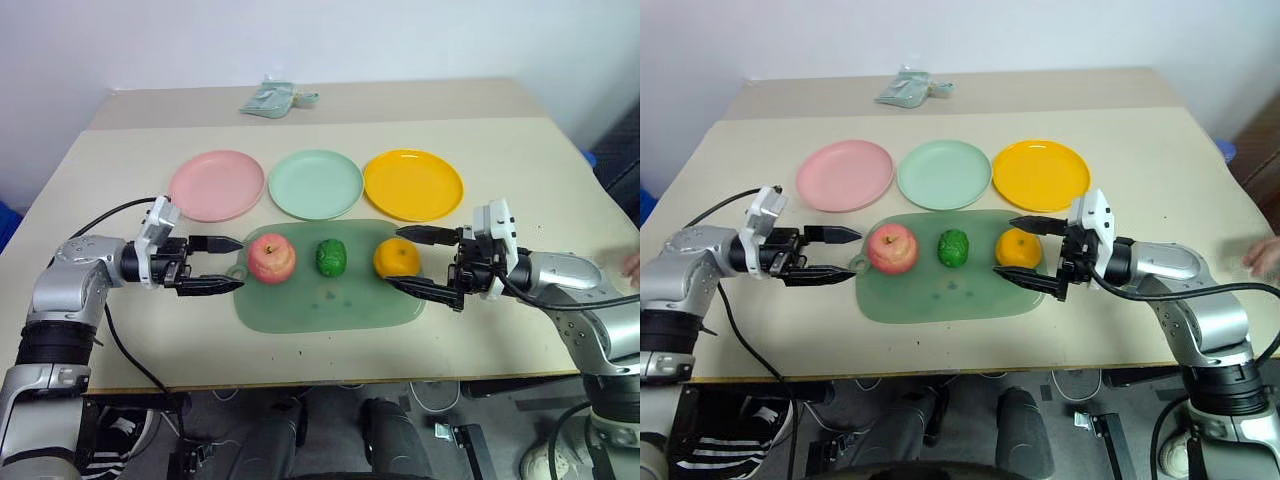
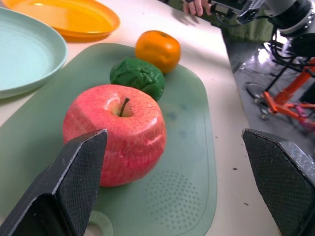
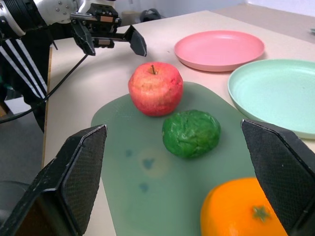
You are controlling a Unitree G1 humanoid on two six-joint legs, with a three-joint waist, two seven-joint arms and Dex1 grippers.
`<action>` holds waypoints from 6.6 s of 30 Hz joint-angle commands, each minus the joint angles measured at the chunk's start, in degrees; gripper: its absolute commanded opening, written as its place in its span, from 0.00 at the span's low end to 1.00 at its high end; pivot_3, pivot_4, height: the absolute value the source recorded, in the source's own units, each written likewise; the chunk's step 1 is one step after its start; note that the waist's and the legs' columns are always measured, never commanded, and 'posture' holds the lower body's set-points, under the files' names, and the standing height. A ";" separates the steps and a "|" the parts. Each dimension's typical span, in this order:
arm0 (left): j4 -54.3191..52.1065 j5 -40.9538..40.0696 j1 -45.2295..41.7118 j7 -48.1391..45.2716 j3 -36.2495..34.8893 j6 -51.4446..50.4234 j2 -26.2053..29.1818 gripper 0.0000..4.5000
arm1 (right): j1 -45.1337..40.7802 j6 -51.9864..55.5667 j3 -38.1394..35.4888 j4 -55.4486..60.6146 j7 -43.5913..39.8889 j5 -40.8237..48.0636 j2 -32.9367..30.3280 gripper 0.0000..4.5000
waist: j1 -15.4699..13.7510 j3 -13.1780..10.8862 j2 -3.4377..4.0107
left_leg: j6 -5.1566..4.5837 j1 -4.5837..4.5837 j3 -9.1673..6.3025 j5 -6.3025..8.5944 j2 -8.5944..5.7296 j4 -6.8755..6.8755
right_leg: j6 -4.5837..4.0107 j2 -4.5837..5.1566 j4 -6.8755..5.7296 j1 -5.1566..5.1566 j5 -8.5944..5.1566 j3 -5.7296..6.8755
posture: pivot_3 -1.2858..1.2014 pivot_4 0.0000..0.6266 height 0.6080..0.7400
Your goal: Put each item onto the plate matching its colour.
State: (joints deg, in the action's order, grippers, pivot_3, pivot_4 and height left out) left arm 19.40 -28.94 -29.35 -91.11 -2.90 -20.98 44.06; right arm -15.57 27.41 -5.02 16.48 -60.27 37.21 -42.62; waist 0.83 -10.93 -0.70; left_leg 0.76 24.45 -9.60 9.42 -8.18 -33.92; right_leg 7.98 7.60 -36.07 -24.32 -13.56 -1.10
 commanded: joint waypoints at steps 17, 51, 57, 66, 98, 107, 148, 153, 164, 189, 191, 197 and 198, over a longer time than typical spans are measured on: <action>-4.32 -5.58 -0.90 4.01 -9.25 -3.17 2.98 1.00 | -2.68 -5.10 -2.44 -2.09 0.30 -1.24 0.80 0.99 | -0.03 -0.02 -0.02 | -0.01 0.01 -0.01 -0.01 0.00 0.00 | 0.01 0.00 -0.01 0.00 0.00 0.00 | 0.52 0.24 1.00; 12.46 12.45 -2.76 12.41 2.11 34.31 -13.45 0.82 | -6.73 -2.65 -0.96 -3.12 0.36 -3.27 2.16 1.00 | -0.16 0.00 -0.01 | -0.05 -0.01 0.02 -0.04 -0.03 -0.06 | 0.21 -0.03 -0.05 0.02 0.13 0.00 | 0.52 0.24 1.00; 13.49 9.39 -5.70 16.89 -1.82 33.61 -14.21 0.75 | -6.46 -2.64 -1.36 -2.98 0.62 -3.46 2.35 1.00 | -0.16 0.00 -0.03 | -0.05 -0.01 0.01 -0.04 -0.03 -0.07 | 0.22 -0.03 -0.05 0.03 0.13 0.01 | 0.52 0.24 1.00; 30.80 17.00 -20.09 50.62 -7.68 40.78 -17.16 0.75 | -8.63 -2.91 -0.92 -4.70 1.27 -3.27 4.25 1.00 | -0.21 -0.03 -0.09 | -0.06 0.01 -0.01 -0.03 -0.08 -0.16 | 0.31 -0.02 -0.05 0.06 0.18 0.03 | 0.52 0.24 1.00; 24.20 8.62 -19.45 32.67 -7.76 39.42 -18.48 0.99 | -12.91 -7.20 -0.93 -7.76 8.18 -7.88 8.93 1.00 | 0.16 -0.02 -0.08 | -0.07 0.01 0.00 -0.04 -0.13 -0.22 | 0.40 -0.04 -0.10 0.08 0.31 0.03 | 0.52 0.24 1.00; 10.17 3.24 -12.54 11.31 1.90 20.96 -19.72 0.99 | -8.55 -5.52 -1.54 -5.51 0.87 -6.32 2.57 1.00 | 0.07 -0.02 -0.07 | -0.08 0.01 -0.01 -0.04 -0.12 -0.24 | 0.39 -0.06 -0.11 0.10 0.30 0.02 | 0.52 0.24 1.00; 49.18 20.01 -35.11 57.46 -4.01 40.26 -32.59 0.61 | -9.62 -5.60 -0.46 -5.28 5.91 -7.49 4.55 1.00 | -0.05 -0.04 -0.12 | -0.12 0.01 0.02 -0.02 -0.13 -0.31 | 0.44 -0.04 -0.08 0.14 0.31 0.03 | 0.52 0.24 1.00; 51.30 22.65 -36.41 62.10 -3.36 39.76 -33.36 0.95 | -9.64 -5.49 -0.65 -4.98 6.07 -7.65 4.35 1.00 | -0.15 -0.04 -0.12 | -0.13 0.02 0.03 -0.02 -0.16 -0.34 | 0.49 -0.04 -0.07 0.18 0.34 0.04 | 0.52 0.24 1.00; 37.03 8.44 -31.27 17.12 -6.55 33.13 -30.45 0.99 | -6.28 -5.67 2.06 -4.75 4.28 -11.00 1.59 1.00 | 0.18 -0.04 -0.11 | -0.13 0.02 0.06 -0.02 -0.15 -0.34 | 0.49 -0.04 -0.07 0.18 0.35 0.04 | 0.52 0.24 1.00; 0.97 3.67 -11.37 6.48 -0.80 7.34 -16.45 1.00 | -12.43 -2.30 7.32 -16.11 8.43 -19.97 5.30 0.68 | 0.98 0.01 -0.04 | -0.13 -0.03 0.00 -0.02 -0.13 -0.32 | 0.46 -0.04 -0.11 0.15 0.35 -0.03 | 0.52 0.24 1.00; 3.06 4.67 -12.72 10.05 -0.95 7.65 -17.56 1.00 | -15.43 -4.23 5.64 -17.48 11.34 -19.90 7.46 0.68 | 1.13 0.01 -0.04 | -0.12 -0.03 0.00 -0.02 -0.13 -0.31 | 0.46 -0.05 -0.12 0.14 0.35 -0.03 | 0.52 0.24 1.00; 6.48 7.82 -14.48 20.15 -0.87 15.18 -22.57 1.00 | -27.00 -13.02 6.08 -31.89 22.29 -27.50 12.55 0.68 | 1.25 0.01 -0.04 | -0.11 -0.03 0.02 -0.03 -0.14 -0.29 | 0.44 -0.04 -0.12 0.12 0.36 -0.04 | 0.52 0.24 1.00; 6.63 7.98 -14.49 21.06 -0.69 15.65 -23.20 1.00 | -28.85 -15.10 6.92 -35.33 23.91 -29.51 13.13 0.68 | 1.26 0.01 -0.04 | -0.11 -0.02 0.01 -0.03 -0.14 -0.28 | 0.44 -0.05 -0.11 0.12 0.36 -0.04 | 0.52 0.24 1.00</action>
State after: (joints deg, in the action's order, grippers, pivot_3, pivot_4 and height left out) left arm 26.59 -21.46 -42.49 -71.77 -3.07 -6.99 20.98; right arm -42.64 15.74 2.19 -15.66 -39.02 10.06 -30.01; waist 2.10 -10.93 -0.74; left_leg 0.65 24.42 -9.59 9.40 -8.32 -34.19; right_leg 8.42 7.55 -36.19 -24.21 -13.20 -1.13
